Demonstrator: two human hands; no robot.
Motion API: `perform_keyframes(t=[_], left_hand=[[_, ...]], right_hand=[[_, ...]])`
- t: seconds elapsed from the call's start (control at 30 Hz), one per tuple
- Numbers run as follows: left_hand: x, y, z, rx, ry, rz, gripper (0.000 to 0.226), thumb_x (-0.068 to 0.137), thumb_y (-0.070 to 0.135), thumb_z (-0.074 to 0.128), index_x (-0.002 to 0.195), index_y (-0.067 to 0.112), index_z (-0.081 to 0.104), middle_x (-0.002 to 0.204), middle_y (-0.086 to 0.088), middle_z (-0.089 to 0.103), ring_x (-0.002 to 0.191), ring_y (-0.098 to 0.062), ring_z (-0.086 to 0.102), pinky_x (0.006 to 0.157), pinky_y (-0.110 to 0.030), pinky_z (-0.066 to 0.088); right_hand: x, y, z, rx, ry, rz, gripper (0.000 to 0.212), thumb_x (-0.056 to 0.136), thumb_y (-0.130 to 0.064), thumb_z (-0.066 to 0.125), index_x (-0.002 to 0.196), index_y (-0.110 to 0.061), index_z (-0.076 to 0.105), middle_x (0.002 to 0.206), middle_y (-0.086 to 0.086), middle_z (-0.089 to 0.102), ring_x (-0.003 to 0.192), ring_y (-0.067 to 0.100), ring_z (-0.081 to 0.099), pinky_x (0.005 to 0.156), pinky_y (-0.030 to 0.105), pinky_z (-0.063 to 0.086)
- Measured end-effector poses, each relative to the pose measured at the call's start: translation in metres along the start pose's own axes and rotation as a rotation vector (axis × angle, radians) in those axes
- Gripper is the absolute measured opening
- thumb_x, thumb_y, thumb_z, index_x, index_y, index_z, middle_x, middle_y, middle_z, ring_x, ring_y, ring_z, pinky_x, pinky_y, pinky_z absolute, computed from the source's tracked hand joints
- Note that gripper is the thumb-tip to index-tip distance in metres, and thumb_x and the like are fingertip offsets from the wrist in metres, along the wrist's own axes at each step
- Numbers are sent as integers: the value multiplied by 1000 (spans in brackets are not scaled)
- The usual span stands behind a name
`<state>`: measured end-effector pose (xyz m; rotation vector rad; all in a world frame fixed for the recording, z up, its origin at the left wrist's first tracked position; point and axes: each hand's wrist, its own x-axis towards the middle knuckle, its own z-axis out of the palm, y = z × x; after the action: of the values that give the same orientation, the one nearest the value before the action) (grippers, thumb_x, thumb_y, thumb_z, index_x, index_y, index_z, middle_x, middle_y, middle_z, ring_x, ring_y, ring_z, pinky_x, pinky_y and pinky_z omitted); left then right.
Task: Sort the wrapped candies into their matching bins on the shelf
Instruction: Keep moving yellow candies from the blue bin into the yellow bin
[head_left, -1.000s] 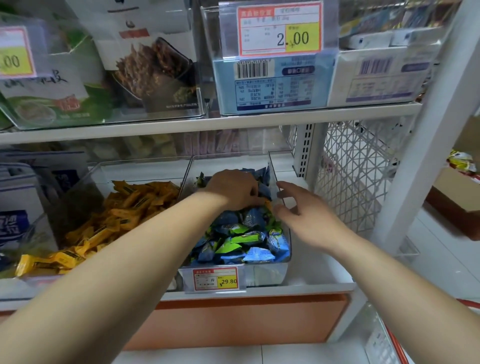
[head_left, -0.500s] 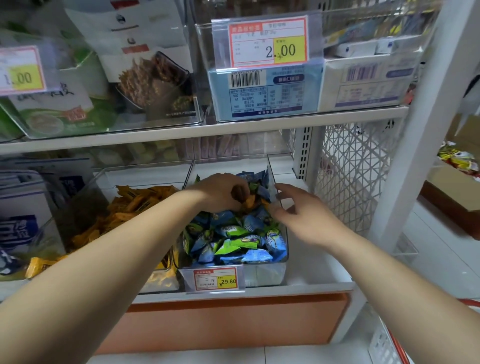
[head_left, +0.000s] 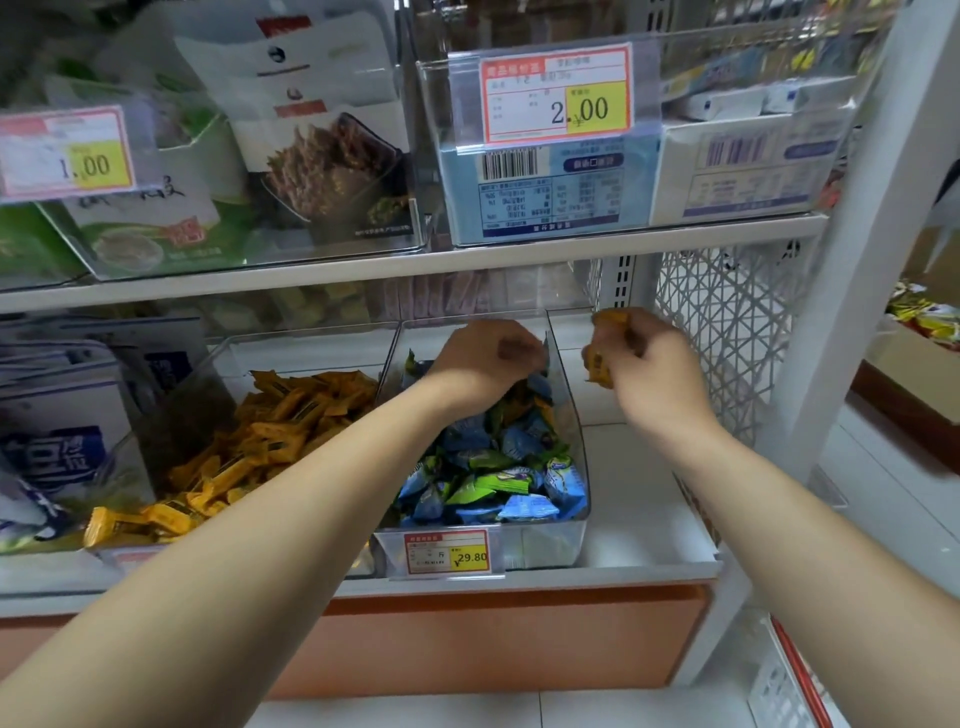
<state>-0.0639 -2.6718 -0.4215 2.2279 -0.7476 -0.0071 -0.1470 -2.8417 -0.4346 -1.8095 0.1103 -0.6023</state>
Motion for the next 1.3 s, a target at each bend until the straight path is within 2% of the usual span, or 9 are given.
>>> perform_keyframes(t=[0.13,0.27,0.37,0.57,0.67,0.87,1.03,1.17,1.3], left_hand=[[17,-17,15,461,-230,-59,21,97,21,54,97,16,74,106,2,68,97,-20,63,84,-34,52],[28,-24,18,612,-314,-23,14,89,24,66,79,16,72,80,0,68,72,-17,61,59,-25,42],[29,-31,20,664,-346,22,10,92,27,62,84,26,68,79,9,59,71,-11,54,60,-24,35],[37,-45,16,582,-353,-4,16,87,27,76,102,25,77,98,13,69,85,-6,60,74,-19,41],[34,-45,12,509,-289,17,11,85,29,77,94,23,80,97,9,75,81,-4,64,80,-24,51],[7,-15,-12,-21,146,-16,9,89,30,73,80,30,72,81,15,71,76,4,65,69,-9,47],[-12,23,-5,-551,153,-139,10,93,16,68,85,11,66,68,1,73,63,-15,72,58,-20,56],[-12,35,9,-684,104,-168,10,94,12,66,85,8,67,72,-6,74,69,-17,74,62,-22,58],[-4,25,17,-514,38,-159,23,98,29,61,86,14,74,79,-2,77,77,-16,74,67,-21,56]], right_hand=[[0,8,-4,29,-5,92,16,100,-24,48,94,-18,61,81,7,62,62,14,68,62,37,52],[-2,16,1,-36,-74,98,19,99,-21,48,98,-6,60,93,19,62,73,27,62,49,16,44],[-5,20,1,-68,-106,95,20,99,-22,48,99,-7,61,92,15,64,74,27,64,47,12,41],[-5,24,-1,-49,-123,111,18,99,-20,50,96,-7,63,89,11,64,72,24,61,46,11,40],[-5,24,-2,-48,-129,109,16,99,-21,50,95,-13,64,88,6,66,70,21,62,49,13,41],[-3,16,7,6,-149,56,17,98,-29,47,94,-28,63,91,-4,68,75,16,62,68,37,47],[-4,4,15,0,-151,-27,23,91,-47,42,94,-31,59,94,-7,68,93,18,64,88,47,51],[-3,6,14,-48,-172,-75,12,101,-42,43,102,-37,54,88,-6,68,82,17,66,70,36,52],[-3,14,3,-161,-156,-71,11,102,-35,45,97,-35,55,76,-6,64,60,9,57,56,22,36]])
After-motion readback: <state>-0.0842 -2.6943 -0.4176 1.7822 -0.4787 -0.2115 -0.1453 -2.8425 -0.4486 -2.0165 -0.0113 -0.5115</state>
